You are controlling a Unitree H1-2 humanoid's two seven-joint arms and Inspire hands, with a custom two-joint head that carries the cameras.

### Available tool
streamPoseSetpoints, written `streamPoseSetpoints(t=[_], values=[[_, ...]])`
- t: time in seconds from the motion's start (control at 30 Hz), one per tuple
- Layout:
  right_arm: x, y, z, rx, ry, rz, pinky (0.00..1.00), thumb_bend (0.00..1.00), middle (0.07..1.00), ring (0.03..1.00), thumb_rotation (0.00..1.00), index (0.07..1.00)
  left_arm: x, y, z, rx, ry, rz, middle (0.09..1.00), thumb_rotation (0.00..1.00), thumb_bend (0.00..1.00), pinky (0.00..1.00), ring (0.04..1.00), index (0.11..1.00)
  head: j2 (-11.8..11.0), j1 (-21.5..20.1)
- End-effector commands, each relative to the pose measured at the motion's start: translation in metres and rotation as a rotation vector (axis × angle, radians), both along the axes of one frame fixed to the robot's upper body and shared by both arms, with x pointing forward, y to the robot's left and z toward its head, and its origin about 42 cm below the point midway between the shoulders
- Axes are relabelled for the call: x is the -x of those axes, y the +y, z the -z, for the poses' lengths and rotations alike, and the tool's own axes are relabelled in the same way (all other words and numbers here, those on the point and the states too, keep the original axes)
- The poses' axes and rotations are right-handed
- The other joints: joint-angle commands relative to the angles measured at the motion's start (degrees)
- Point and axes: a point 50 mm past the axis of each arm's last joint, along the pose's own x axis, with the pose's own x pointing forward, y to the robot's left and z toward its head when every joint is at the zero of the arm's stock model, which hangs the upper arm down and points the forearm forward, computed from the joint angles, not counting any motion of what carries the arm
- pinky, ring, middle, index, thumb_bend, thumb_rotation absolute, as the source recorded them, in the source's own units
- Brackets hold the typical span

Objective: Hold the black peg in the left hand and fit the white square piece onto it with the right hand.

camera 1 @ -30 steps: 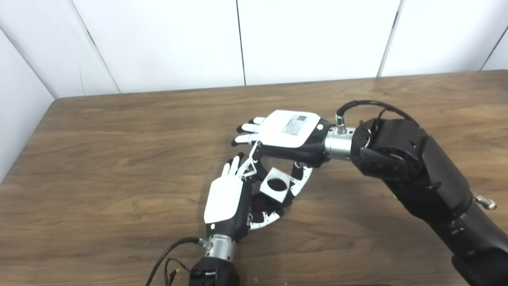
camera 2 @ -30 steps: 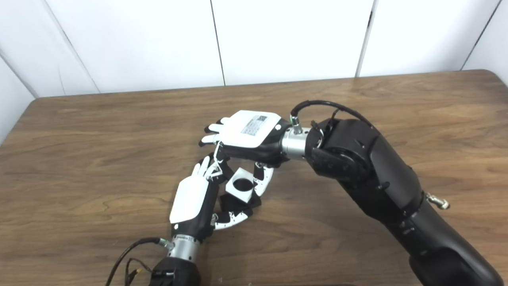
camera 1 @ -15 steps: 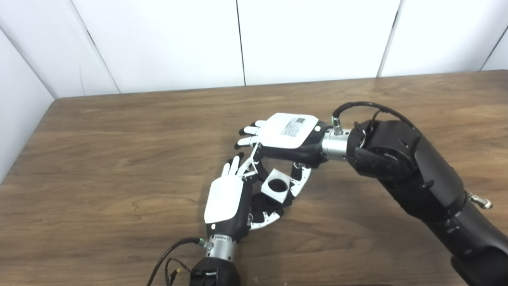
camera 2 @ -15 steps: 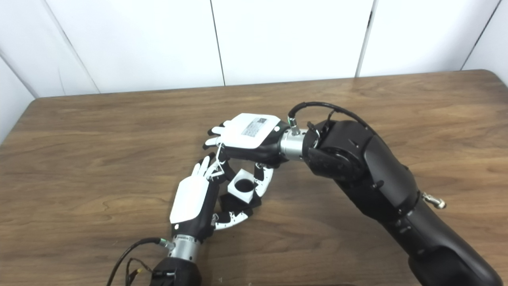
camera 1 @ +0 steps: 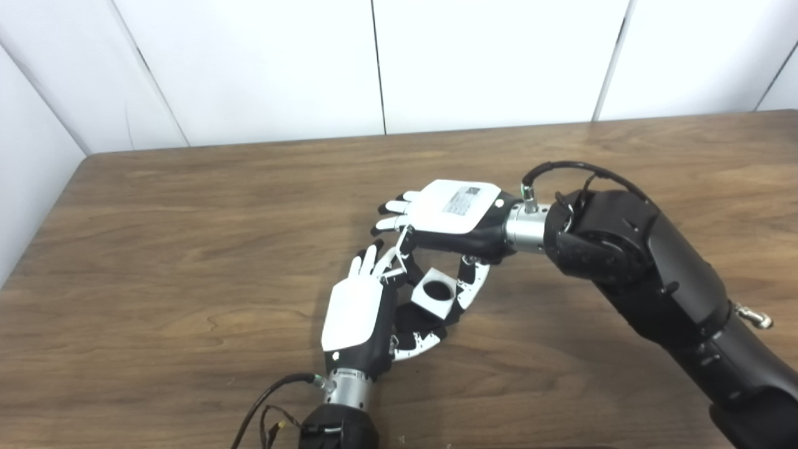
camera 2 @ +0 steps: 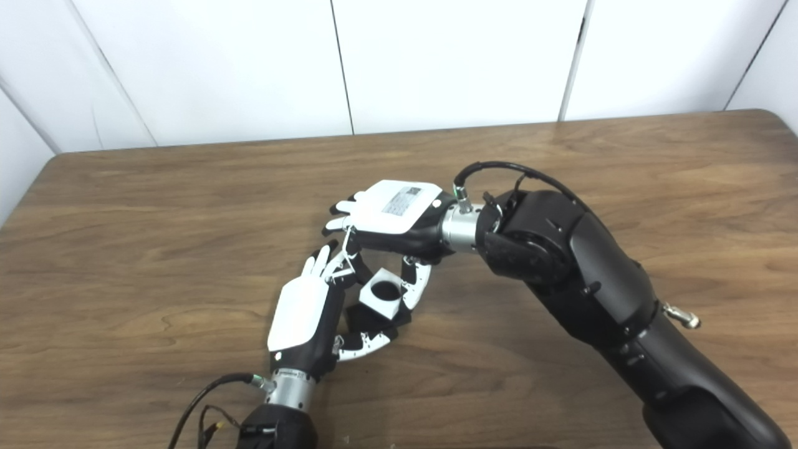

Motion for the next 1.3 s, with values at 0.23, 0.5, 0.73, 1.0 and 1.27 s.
streamPoseSetpoints(t=[0.23, 0.5, 0.73, 1.0, 1.27], values=[[-0.003, 0.001, -0.012, -0.01, -0.066, -0.012, 0.99, 0.52, 0.94, 1.0, 0.15, 0.491, 0.003, -0.005, 0.003, -0.01, 0.02, 0.018, 0.919, 0.06, 0.52, 1.0, 1.0, 0.493, 0.27, -0.14], [-0.001, 0.002, -0.004, 0.013, -0.065, 0.0, 0.98, 0.52, 0.938, 1.0, 0.14, 0.492, 0.002, -0.005, 0.003, -0.01, 0.022, 0.017, 0.915, 0.06, 0.52, 1.0, 1.0, 0.493, 0.27, -0.02], [-0.001, 0.0, 0.0, 0.023, -0.056, 0.023, 0.97, 0.52, 0.94, 1.0, 0.15, 0.493, 0.002, -0.005, 0.003, -0.001, 0.027, 0.016, 0.915, 0.06, 0.52, 1.0, 1.0, 0.493, 0.34, -0.03], [-0.002, -0.001, -0.002, 0.012, -0.062, 0.025, 0.96, 0.52, 0.938, 1.0, 0.16, 0.493, 0.002, -0.004, 0.003, -0.01, 0.036, 0.013, 0.916, 0.06, 0.52, 1.0, 1.0, 0.494, 0.35, -0.09], [-0.004, -0.005, -0.003, -0.003, -0.063, 0.04, 0.95, 0.88, 0.937, 1.0, 0.3, 0.61, 0.0, -0.003, 0.003, -0.02, 0.034, 0.007, 0.912, 0.17, 0.8, 1.0, 1.0, 0.683, 0.47, 0.34]])
